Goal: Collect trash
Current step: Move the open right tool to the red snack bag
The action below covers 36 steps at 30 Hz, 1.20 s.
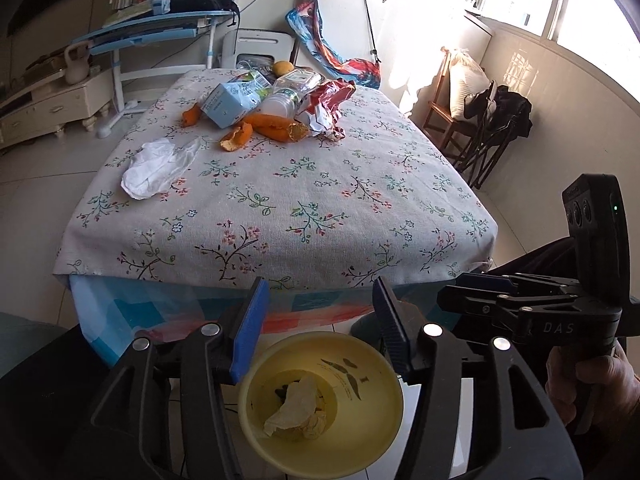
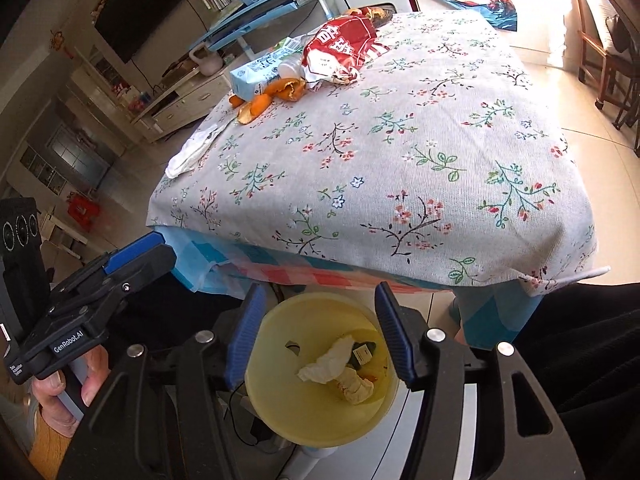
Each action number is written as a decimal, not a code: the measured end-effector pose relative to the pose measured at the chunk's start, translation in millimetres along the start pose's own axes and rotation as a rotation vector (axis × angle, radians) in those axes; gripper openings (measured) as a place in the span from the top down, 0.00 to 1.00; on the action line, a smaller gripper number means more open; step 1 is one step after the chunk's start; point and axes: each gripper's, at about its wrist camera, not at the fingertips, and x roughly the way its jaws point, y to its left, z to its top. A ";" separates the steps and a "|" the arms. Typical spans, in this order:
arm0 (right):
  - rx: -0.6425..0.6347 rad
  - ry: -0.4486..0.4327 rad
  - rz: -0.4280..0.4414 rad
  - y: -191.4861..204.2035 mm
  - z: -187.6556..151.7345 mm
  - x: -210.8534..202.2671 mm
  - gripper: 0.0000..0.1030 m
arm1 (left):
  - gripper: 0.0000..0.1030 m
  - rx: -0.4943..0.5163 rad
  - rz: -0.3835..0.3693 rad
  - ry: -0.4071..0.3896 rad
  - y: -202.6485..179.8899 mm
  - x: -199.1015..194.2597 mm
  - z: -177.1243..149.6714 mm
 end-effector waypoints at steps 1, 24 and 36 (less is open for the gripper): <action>-0.001 -0.001 -0.001 0.1 -0.1 0.0 0.45 | 0.40 -0.009 0.013 -0.014 1.7 -1.6 0.7; -0.063 -0.040 0.003 25.2 6.9 5.9 0.45 | 0.16 -0.263 0.245 -0.201 63.0 -30.6 20.1; -0.135 -0.023 0.070 68.0 55.9 34.1 0.45 | 0.08 -0.140 0.362 -0.146 88.1 -17.4 74.7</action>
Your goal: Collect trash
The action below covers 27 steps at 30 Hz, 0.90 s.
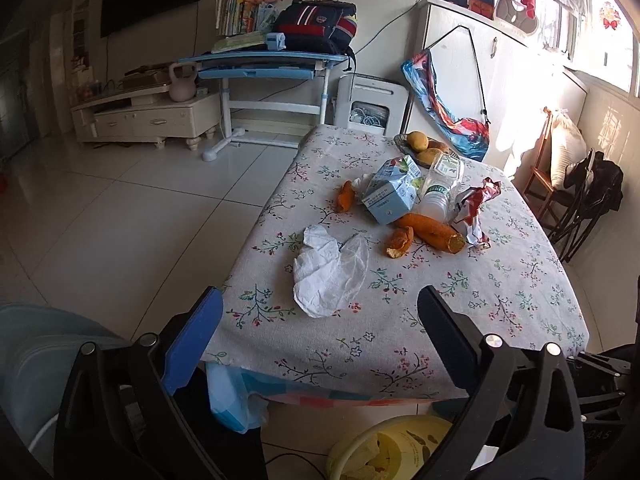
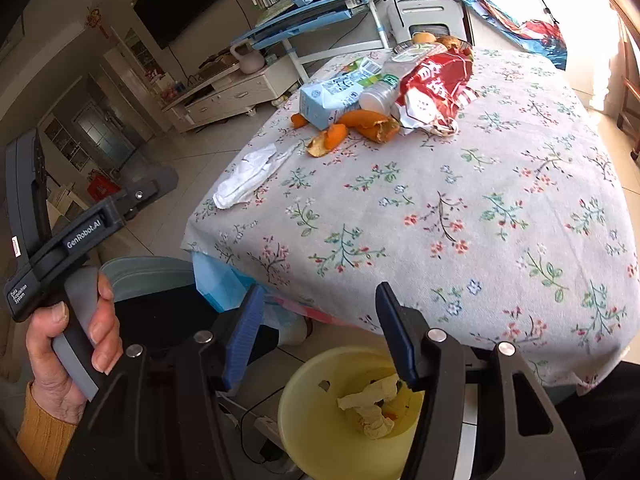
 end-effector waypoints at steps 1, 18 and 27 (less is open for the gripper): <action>-0.010 -0.001 0.001 4.4 5.9 4.6 0.45 | 0.08 0.005 0.011 0.003 1.0 4.5 2.2; -0.036 -0.001 -0.191 -8.1 63.7 72.6 0.45 | 0.08 -0.068 -0.006 0.072 20.4 59.4 25.0; -0.072 0.021 -0.319 -76.8 94.9 79.3 0.19 | 0.08 -0.147 -0.044 0.102 27.8 69.5 20.5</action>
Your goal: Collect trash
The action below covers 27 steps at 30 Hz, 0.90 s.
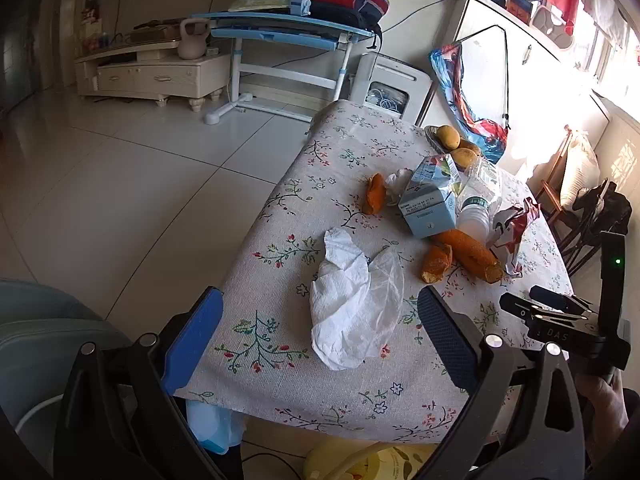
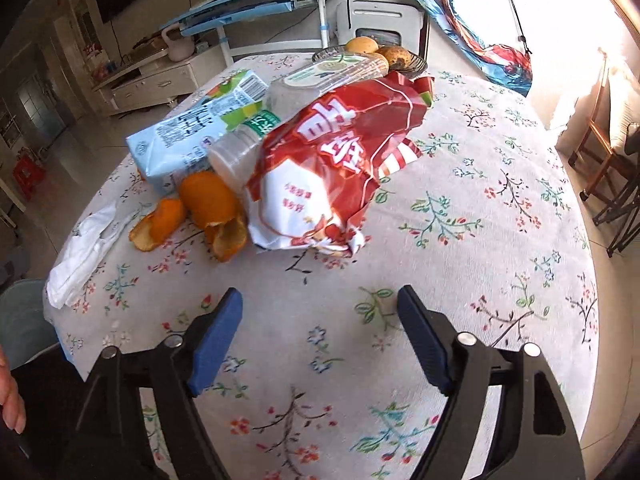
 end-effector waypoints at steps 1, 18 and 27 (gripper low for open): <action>-0.021 0.006 -0.012 -4.3 4.2 5.0 0.11 | 0.08 -0.008 -0.003 -0.002 0.4 -0.3 -0.1; -0.146 0.004 0.004 -19.2 40.9 34.8 0.07 | 0.07 -0.143 -0.029 0.023 22.9 -11.0 -7.6; -0.147 0.004 0.003 -19.2 41.4 35.2 0.07 | 0.07 -0.097 -0.061 0.102 6.6 -4.9 -21.9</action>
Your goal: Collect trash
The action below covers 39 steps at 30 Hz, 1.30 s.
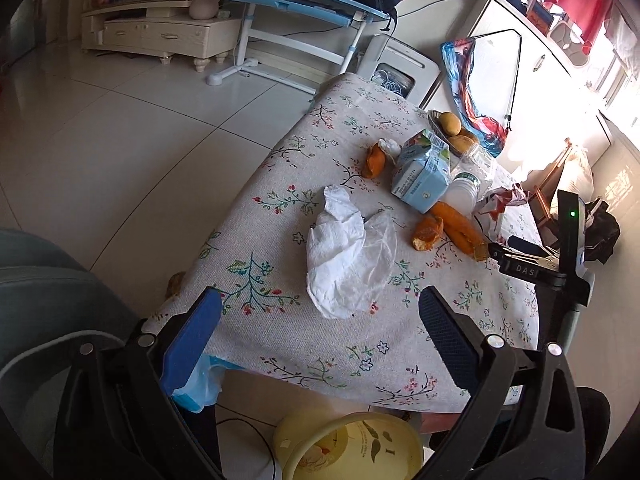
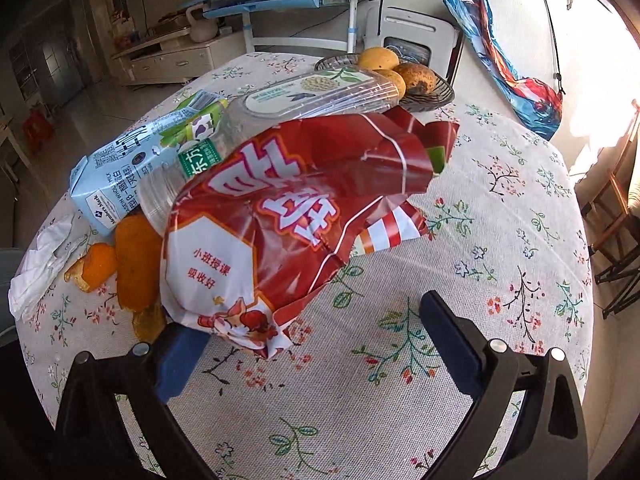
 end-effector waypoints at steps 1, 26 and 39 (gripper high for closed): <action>0.000 0.000 0.000 0.0 0.0 0.0 0.07 | 0.07 0.013 -0.008 0.000 -2.9 -1.6 -1.2; 0.000 0.000 0.000 0.2 -0.2 -0.2 0.07 | 0.07 -0.053 -0.072 -0.040 7.2 -14.8 6.9; 0.000 0.000 0.000 -0.1 -0.1 0.1 0.07 | 0.07 -0.082 -0.010 -0.054 24.0 -12.9 5.6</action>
